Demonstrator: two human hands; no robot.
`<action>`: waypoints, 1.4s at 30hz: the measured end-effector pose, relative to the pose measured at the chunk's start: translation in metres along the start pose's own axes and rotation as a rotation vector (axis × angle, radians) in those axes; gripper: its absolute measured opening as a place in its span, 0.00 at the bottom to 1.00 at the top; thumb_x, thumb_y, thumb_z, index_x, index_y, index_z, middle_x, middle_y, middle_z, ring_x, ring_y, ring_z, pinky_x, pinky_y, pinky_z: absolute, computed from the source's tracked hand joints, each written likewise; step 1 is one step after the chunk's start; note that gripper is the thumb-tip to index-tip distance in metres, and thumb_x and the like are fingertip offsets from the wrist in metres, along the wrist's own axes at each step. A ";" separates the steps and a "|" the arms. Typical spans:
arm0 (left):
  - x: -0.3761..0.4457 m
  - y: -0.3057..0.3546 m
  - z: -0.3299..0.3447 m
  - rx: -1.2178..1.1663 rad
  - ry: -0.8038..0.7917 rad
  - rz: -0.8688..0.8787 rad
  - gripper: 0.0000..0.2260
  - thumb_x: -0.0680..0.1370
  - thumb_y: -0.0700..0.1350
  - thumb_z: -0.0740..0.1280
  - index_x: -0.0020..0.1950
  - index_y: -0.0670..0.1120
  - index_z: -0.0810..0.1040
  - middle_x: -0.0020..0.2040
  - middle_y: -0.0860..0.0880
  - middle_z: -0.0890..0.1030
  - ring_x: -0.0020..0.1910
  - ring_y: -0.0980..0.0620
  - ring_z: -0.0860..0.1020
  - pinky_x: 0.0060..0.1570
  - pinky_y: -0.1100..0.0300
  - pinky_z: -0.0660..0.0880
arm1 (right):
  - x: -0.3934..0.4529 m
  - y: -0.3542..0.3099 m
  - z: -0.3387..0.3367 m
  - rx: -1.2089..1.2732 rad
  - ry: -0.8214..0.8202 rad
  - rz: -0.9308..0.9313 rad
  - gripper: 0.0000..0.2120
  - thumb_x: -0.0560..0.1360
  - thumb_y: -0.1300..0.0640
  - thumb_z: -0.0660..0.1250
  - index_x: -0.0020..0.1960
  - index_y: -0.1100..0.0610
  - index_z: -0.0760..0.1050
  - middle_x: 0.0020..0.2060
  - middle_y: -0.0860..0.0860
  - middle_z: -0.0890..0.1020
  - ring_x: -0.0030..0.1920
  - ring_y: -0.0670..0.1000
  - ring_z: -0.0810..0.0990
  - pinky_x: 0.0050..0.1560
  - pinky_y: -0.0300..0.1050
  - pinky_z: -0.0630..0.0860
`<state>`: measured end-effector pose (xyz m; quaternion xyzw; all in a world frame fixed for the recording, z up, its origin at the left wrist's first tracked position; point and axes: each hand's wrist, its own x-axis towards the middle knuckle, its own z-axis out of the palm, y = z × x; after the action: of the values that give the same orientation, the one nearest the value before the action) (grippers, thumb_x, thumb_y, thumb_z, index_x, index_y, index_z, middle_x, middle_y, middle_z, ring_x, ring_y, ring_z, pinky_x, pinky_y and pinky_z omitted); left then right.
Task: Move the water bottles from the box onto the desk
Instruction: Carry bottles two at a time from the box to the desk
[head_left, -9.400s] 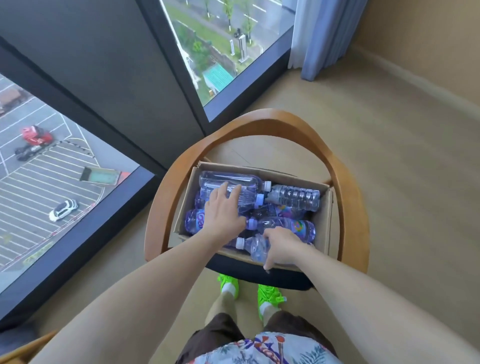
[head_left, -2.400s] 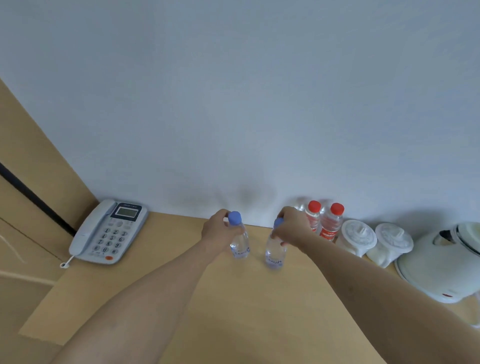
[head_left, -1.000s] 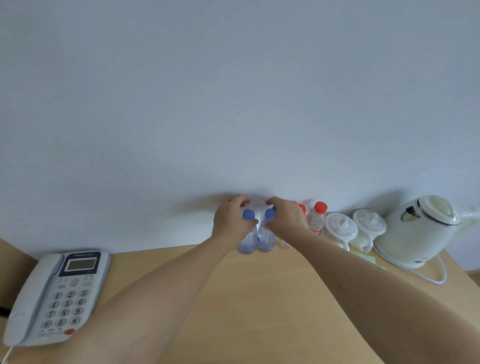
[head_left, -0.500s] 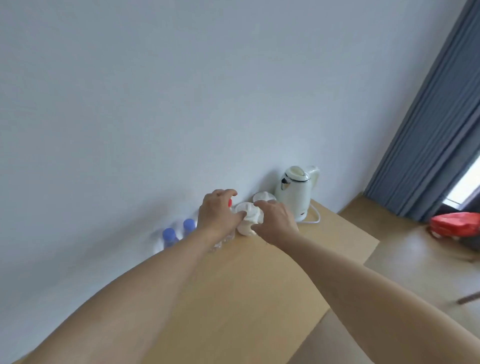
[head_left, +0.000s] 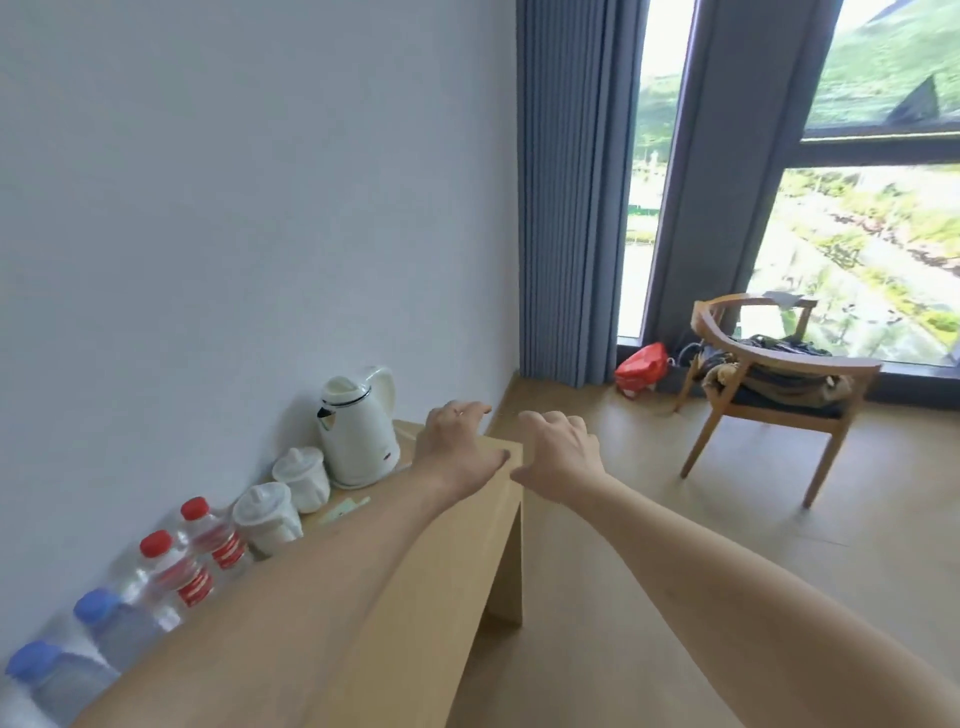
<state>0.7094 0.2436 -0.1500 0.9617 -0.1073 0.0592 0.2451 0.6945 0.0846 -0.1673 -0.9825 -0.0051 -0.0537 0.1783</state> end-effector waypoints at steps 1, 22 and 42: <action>0.007 0.019 0.011 -0.002 -0.011 0.025 0.31 0.73 0.56 0.73 0.75 0.51 0.72 0.72 0.49 0.73 0.72 0.45 0.68 0.70 0.52 0.68 | -0.002 0.021 -0.009 -0.006 0.008 0.025 0.31 0.72 0.44 0.73 0.71 0.48 0.67 0.65 0.53 0.73 0.66 0.59 0.69 0.59 0.54 0.69; 0.108 0.445 0.262 -0.017 -0.335 0.491 0.34 0.76 0.60 0.72 0.79 0.53 0.66 0.76 0.47 0.69 0.75 0.45 0.65 0.72 0.46 0.68 | -0.078 0.457 -0.167 -0.043 0.126 0.692 0.38 0.72 0.43 0.73 0.77 0.46 0.61 0.72 0.52 0.70 0.70 0.58 0.67 0.66 0.55 0.68; 0.309 0.726 0.461 -0.139 -0.617 1.030 0.36 0.74 0.59 0.74 0.79 0.54 0.66 0.77 0.47 0.68 0.75 0.45 0.64 0.71 0.47 0.69 | 0.011 0.702 -0.273 -0.107 0.376 1.281 0.38 0.73 0.43 0.72 0.78 0.47 0.61 0.72 0.52 0.70 0.71 0.57 0.66 0.66 0.53 0.67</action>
<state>0.8664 -0.6570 -0.1678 0.7406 -0.6289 -0.1184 0.2049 0.6977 -0.6685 -0.1573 -0.7728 0.6130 -0.1080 0.1238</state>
